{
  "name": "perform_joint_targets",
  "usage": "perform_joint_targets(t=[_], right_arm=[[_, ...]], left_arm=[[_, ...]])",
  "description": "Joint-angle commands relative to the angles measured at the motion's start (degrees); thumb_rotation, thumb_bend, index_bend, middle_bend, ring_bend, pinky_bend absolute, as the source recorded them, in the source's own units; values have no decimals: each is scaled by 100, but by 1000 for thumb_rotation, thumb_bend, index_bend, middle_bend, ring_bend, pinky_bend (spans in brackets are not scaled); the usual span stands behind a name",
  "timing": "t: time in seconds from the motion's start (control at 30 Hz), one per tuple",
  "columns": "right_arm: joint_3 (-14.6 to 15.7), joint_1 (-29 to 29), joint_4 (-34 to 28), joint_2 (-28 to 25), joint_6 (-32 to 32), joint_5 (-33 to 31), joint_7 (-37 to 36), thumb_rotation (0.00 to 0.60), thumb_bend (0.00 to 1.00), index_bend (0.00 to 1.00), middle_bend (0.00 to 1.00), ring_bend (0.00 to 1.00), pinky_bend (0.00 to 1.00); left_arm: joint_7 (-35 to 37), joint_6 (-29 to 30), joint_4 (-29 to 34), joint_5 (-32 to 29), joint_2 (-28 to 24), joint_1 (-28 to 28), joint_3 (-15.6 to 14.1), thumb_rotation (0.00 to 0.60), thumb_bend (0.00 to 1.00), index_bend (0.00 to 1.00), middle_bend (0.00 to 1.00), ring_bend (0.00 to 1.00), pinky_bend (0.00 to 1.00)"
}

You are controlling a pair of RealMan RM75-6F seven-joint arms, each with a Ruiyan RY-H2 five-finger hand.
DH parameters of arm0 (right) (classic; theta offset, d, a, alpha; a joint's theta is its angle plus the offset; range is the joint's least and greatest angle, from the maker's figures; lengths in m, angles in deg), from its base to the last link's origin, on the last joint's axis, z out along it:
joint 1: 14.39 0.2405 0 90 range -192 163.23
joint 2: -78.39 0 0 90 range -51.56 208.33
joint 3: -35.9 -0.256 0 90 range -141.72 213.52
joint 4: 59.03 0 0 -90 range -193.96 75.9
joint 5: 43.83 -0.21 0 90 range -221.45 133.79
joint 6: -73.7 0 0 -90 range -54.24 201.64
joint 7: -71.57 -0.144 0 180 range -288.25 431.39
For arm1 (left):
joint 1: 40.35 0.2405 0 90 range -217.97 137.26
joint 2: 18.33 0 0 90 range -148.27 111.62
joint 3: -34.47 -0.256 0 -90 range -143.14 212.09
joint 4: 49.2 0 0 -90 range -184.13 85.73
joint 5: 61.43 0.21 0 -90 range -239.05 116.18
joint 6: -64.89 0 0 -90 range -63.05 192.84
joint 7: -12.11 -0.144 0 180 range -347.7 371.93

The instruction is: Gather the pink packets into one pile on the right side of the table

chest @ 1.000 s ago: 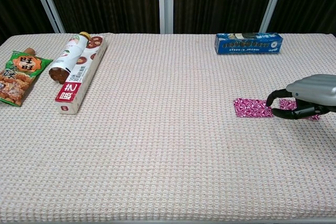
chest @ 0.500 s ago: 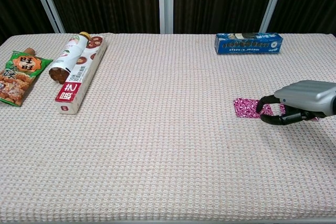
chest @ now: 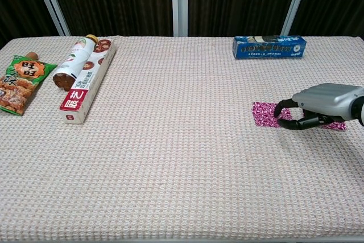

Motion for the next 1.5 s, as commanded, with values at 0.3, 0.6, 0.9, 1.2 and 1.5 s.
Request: perform_joint_targets(t=[0.3, 0.6, 0.9, 1.2, 1.5], right_arm=[[-148, 283, 408, 212, -205, -328, 88, 14, 354, 212, 1000, 1000, 985], [-237, 540, 789, 422, -356, -542, 167, 13, 355, 212, 1000, 1000, 985], [-254, 712, 970, 495, -435, -698, 228, 13, 355, 212, 1000, 1000, 985], [-199, 606, 147, 14, 49, -519, 293, 19, 353, 224, 1000, 1000, 985], [-92, 102, -650, -226, 1232, -245, 418, 319, 191, 451, 1000, 1000, 977]], left_arm=[[142, -85, -199, -78, 42, -11, 21, 600, 0, 312, 293, 234, 344], [233, -120, -327, -108, 52, -47, 62, 600, 0, 312, 293, 234, 344], [228, -155, -333, -119, 55, -65, 65, 600, 0, 312, 293, 234, 344], [264, -111, -215, -92, 12, -53, 61, 600, 0, 312, 293, 234, 344], [253, -12, -97, -32, -28, 0, 26, 600, 0, 312, 293, 234, 344]])
